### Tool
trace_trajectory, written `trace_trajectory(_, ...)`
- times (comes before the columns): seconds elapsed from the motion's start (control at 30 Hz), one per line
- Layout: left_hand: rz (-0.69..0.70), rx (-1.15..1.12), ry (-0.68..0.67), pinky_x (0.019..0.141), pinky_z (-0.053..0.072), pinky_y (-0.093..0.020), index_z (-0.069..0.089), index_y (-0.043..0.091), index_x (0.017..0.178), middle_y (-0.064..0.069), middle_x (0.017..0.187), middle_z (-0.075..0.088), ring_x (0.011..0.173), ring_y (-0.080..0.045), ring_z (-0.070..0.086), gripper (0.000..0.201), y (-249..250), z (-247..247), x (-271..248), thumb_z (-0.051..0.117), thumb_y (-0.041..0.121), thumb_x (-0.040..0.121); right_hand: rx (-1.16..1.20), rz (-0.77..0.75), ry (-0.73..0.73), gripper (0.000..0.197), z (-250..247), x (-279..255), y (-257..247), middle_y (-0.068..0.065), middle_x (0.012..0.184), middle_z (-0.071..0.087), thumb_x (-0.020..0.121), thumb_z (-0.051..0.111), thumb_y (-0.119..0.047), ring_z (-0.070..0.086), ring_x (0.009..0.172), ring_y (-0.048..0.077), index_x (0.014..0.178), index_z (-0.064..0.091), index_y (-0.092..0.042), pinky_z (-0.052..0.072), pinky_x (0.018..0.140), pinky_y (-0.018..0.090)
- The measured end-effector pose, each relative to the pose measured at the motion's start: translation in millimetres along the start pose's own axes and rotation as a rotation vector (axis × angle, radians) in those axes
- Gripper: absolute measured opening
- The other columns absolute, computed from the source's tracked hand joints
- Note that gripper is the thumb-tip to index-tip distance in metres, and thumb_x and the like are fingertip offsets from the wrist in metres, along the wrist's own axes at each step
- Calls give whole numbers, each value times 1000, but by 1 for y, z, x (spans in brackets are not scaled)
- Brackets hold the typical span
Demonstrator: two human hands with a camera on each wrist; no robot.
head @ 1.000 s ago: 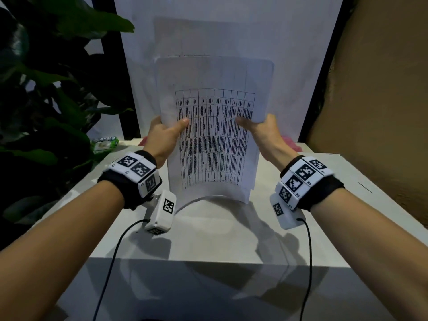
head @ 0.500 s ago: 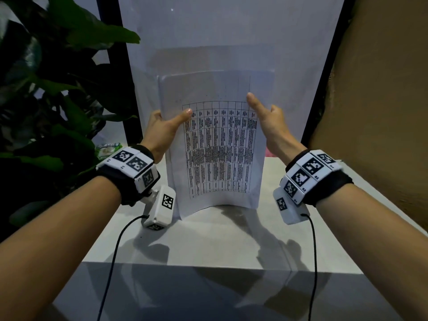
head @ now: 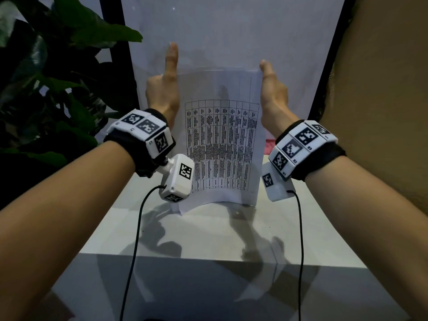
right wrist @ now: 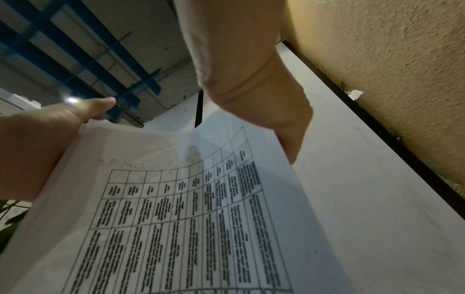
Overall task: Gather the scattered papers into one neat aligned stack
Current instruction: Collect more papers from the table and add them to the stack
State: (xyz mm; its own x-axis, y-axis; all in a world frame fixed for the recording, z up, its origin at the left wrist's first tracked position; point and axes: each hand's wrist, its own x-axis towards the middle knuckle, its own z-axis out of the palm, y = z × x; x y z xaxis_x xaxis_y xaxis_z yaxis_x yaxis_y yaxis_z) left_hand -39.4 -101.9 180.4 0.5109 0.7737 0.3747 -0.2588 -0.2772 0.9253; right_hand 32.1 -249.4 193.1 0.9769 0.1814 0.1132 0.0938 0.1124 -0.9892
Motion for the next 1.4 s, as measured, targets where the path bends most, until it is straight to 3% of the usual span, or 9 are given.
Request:
trace_trajectory(0.07, -1, -8, 37, 63, 32, -32, 40, 18, 54, -1, 61, 43, 62, -17, 41, 50, 1, 1, 2, 50, 62, 77, 4, 0, 5, 28, 0, -1, 0, -7, 86, 52, 87, 48, -43, 53, 97, 16, 87, 54, -17, 40, 83, 37)
trace_trajectory(0.37, 49, -19, -90, 71, 41, -32, 36, 21, 79, -6, 78, 52, 73, -16, 50, 46, 1, -4, -3, 63, 56, 68, -59, -146, -124, 68, -5, 2, 6, 7, 144, 43, 88, 48, -51, 38, 134, 23, 138, 40, -5, 25, 112, 45)
trace_trajectory(0.4, 64, -33, -136, 77, 47, -32, 34, -7, 107, -2, 81, 58, 76, -15, 55, 71, 0, -5, -6, 67, 47, 74, -87, -189, -176, 71, -7, 3, 10, 9, 148, 38, 86, 50, -54, 34, 137, 23, 138, 40, -7, 22, 113, 45)
trace_trajectory(0.43, 99, -43, -181, 82, 51, -32, 66, 14, 85, 2, 84, 62, 77, -13, 60, 22, -3, -8, -9, 68, 35, 80, -125, -208, -232, 71, -12, 5, 16, 11, 145, 42, 82, 54, -56, 37, 135, 24, 134, 45, -8, 22, 114, 46)
trace_trajectory(0.5, 45, -39, -222, 88, 54, -35, 62, 19, 89, 3, 88, 67, 80, -10, 66, 10, -23, -16, -14, 69, 21, 82, -255, -177, -346, 66, -24, 14, 38, 11, 114, 63, 64, 65, -65, 55, 111, 25, 104, 62, -13, 32, 111, 48)
trace_trajectory(0.57, -70, -20, -255, 95, 51, -40, 62, 15, 103, -3, 103, 69, 94, -17, 68, 37, -51, -24, -21, 77, 31, 72, -425, -64, -433, 65, -34, 27, 72, 11, 93, 64, 51, 71, -63, 56, 98, 23, 89, 62, -11, 37, 106, 52)
trace_trajectory(0.77, -240, 56, -247, 110, 36, -50, 31, 0, 136, -17, 140, 47, 127, -30, 49, 105, -98, -30, -43, 81, 46, 57, -315, -56, -495, 45, -35, 11, 114, 11, 130, 58, 80, 67, -10, 53, 121, 24, 124, 54, -8, 37, 108, 45)
trace_trajectory(0.9, -124, 0, -333, 108, 39, -51, 47, 8, 131, -12, 131, 58, 121, -27, 56, 91, -75, -34, -26, 81, 41, 53, -219, -84, -465, 43, -32, 13, 91, 9, 120, 61, 84, 63, -8, 56, 108, 20, 126, 53, -3, 45, 97, 30)
trace_trajectory(1.4, -13, -86, -370, 104, 45, -47, 53, 3, 124, 0, 105, 67, 108, -24, 62, 54, -50, -34, -20, 73, 10, 74, -69, -73, -356, 37, -23, 8, 68, 7, 114, 63, 83, 66, -17, 40, 134, 24, 109, 58, 9, 18, 116, 42)
